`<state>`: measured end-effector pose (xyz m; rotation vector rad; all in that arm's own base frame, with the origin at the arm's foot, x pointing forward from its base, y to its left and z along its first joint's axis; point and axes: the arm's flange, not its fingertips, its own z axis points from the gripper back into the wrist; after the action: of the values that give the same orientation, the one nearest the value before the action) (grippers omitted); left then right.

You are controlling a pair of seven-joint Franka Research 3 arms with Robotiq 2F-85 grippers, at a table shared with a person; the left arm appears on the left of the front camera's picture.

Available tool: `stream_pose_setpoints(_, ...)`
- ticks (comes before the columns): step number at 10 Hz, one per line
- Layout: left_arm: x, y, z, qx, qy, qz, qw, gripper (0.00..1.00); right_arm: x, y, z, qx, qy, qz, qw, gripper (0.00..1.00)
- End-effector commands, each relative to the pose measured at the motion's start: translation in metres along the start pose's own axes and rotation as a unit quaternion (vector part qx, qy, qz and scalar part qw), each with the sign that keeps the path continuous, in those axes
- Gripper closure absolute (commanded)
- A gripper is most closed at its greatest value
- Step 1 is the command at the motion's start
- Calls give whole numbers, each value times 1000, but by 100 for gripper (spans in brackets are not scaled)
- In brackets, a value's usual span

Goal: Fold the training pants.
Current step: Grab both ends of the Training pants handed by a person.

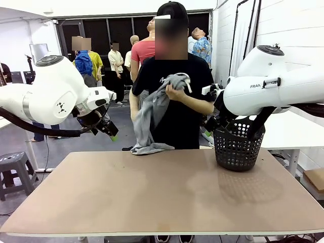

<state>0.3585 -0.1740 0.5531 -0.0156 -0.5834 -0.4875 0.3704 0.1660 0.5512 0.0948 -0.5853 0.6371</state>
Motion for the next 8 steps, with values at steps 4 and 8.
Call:
stream_pose_setpoints(4,0,1,0,-2,-1,-4,1000,0,-1,-1,-1,0,0,-1,1000,0)
stream_pose_setpoints(8,0,1,0,-2,-1,-4,1000,0,-1,-1,-1,0,0,-1,1000,0)
